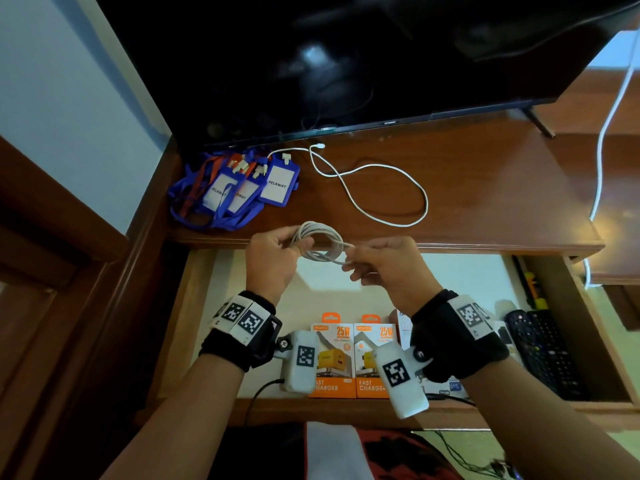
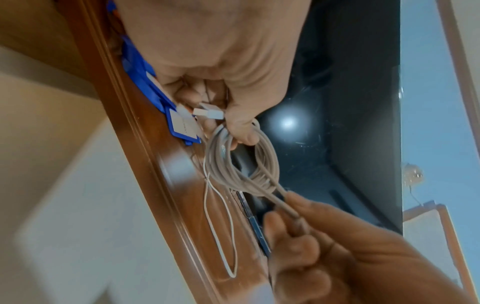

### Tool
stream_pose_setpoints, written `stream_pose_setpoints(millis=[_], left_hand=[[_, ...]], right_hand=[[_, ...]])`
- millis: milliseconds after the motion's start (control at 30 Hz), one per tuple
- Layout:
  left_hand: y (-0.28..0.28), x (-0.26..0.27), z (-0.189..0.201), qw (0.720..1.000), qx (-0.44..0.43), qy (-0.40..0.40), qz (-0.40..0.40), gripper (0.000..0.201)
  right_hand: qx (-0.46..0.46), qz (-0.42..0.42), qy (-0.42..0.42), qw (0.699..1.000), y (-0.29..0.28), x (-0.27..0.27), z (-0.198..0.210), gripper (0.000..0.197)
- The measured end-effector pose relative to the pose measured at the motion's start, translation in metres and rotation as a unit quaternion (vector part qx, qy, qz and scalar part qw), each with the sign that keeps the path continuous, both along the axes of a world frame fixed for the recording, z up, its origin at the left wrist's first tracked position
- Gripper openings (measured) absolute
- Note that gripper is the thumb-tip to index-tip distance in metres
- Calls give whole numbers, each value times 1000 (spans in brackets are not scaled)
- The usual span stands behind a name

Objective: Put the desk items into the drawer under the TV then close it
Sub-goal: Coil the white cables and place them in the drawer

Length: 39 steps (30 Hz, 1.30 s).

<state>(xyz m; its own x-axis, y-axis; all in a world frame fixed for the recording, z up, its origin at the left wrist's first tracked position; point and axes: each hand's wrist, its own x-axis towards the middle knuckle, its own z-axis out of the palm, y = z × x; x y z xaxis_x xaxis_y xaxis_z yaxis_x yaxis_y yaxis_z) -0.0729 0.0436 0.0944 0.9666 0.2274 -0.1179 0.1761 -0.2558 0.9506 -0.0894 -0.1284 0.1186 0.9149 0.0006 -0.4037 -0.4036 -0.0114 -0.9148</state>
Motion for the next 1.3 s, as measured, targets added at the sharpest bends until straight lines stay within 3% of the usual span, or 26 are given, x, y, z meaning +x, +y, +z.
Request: stream_pose_setpoints(millis=[167,300,500,633,733,967,1067,1200,1300], left_hand=[[1,6,1,1000,11,-7,-19,27],[2,7,2,1000,13,-6,-26,31],[10,7,8,999,12,6,-31,30],[11,5,14,998,-30,49,-4,8],[5,3,22,995,-72,74,9,5],[-4,-5,26,980,-146,135,22,11],[-5,-8,24,975,-155,160,17,16],[-5,-11,22,969,-173,178,13,7],[-5,-13,20,965,-188,180,14,4]], right_hand=[[139,7,2,990,-4,-2,-7,16],[171,5,12,985,-1,-1,-4,23],[124,7,6,992,1,-1,-5,25],[26,28,-58,998,8,-3,-15,18],[-35,25,-74,996,14,-4,-23,13],[104,-51,-7,993,26,-1,-21,17],[99,-87,-29,991,28,0,-20,25],[80,-98,-22,992,28,1,-21,31],[131,-84,14,988,27,2,-22,28]])
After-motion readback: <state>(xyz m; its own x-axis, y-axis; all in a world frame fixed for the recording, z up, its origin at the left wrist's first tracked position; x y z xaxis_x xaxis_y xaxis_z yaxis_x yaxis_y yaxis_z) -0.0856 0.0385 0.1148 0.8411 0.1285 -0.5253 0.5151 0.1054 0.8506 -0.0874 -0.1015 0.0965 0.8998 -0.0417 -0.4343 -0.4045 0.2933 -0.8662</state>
